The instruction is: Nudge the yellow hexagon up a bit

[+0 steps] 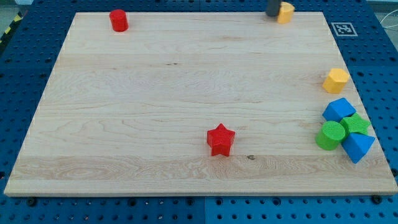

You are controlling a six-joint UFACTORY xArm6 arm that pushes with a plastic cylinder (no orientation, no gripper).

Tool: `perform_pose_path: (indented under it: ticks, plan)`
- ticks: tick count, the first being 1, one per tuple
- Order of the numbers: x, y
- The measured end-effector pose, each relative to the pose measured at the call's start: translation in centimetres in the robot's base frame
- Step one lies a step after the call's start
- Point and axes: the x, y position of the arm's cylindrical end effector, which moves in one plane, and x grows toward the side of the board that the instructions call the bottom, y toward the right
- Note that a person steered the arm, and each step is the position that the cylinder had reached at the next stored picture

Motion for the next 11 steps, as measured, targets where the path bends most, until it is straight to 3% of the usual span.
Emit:
perform_pose_path:
  ticks: [1, 4, 5, 6, 11]
  plan:
    - [2.5, 0.9]
    - [19.7, 0.4]
    - [23.6, 0.7]
    - [24.8, 2.1]
    - [22.1, 10.9]
